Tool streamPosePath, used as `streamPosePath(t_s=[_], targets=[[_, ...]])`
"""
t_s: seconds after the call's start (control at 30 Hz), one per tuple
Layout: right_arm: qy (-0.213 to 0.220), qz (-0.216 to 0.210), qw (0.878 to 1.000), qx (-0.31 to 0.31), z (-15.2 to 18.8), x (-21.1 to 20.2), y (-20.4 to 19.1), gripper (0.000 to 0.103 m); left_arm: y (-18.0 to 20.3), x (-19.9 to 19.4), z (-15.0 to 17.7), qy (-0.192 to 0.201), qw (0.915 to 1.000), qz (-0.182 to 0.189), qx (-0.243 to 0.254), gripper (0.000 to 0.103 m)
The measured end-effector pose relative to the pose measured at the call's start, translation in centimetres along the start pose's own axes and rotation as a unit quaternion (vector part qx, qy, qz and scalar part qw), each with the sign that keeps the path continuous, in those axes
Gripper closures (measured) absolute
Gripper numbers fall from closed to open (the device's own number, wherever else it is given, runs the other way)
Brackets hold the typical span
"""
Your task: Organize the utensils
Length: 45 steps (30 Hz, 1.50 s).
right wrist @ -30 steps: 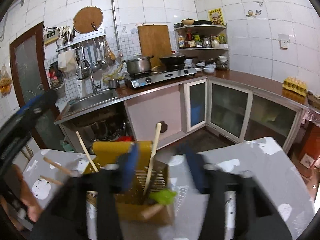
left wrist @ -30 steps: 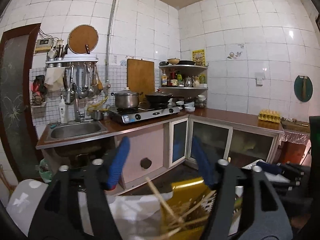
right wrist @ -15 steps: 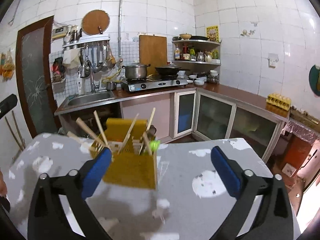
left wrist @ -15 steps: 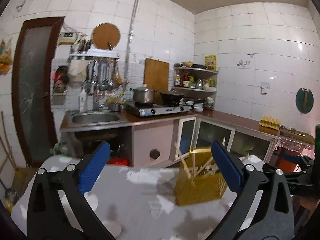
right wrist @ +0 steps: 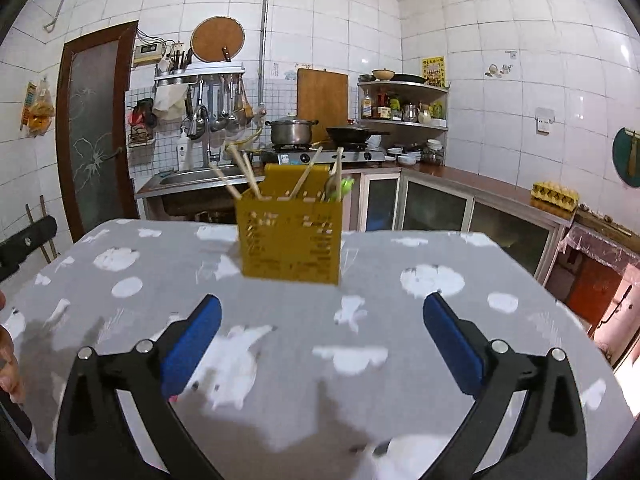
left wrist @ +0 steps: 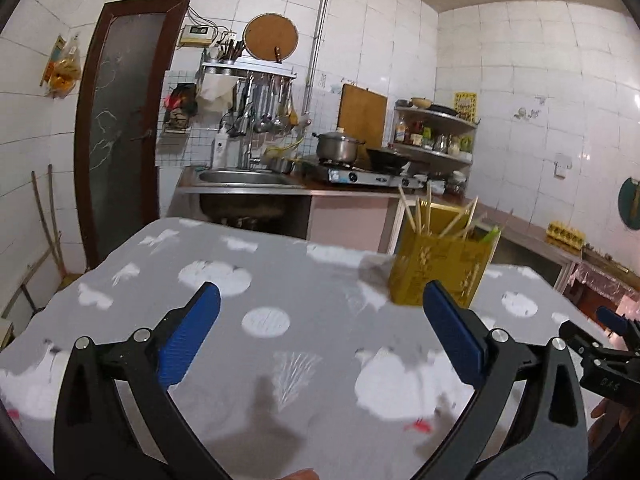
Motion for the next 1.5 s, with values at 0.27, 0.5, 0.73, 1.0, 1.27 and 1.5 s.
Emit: streamPosePath(t_s=[0.27, 0.5, 0.73, 1.0, 1.27, 1.5], targets=[[0.026, 0.008, 1.0, 0.0, 2.4, -1.8, -0.8, 0.004, 0.7, 0.0, 3.6, -0.011, 0.9986, -0.035, 0.037, 0.005], [0.033, 0.02, 0.999, -0.002, 3.5, -1.2, -0.7, 0.004, 1.8, 0.0, 5.2, 0.004, 0.9969, -0.044, 0.066, 0.005], [0.036, 0.025, 0.999, -0.006, 3.9, -0.9, -0.9, 0.004, 2.5, -0.6, 5.3, 0.019, 0.9956, -0.045, 0.08, 0.005], [0.039, 0.022, 0.999, -0.004, 4.2, -1.0, -0.8, 0.004, 1.8, -0.2, 5.3, 0.008, 0.9972, -0.04, 0.062, 0.005], [0.045, 0.022, 0.999, -0.008, 4.3, -1.3, -1.1, 0.004, 1.8, -0.4, 5.3, 0.011, 0.9974, -0.038, 0.059, 0.005], [0.046, 0.022, 0.999, -0.008, 4.3, -1.3, -1.1, 0.004, 1.5, -0.5, 5.3, 0.013, 0.9978, -0.036, 0.054, 0.005]])
Point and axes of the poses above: each gripper's, at about its wrist camera, not at the fingertips, and x roughly the way its jaws point, y to its right, z to its underside, the point moved 5 cm from there along x, roughly the way its jaws point, and after that the axes turned 14 degrees about -y, right-handed, at the moved point
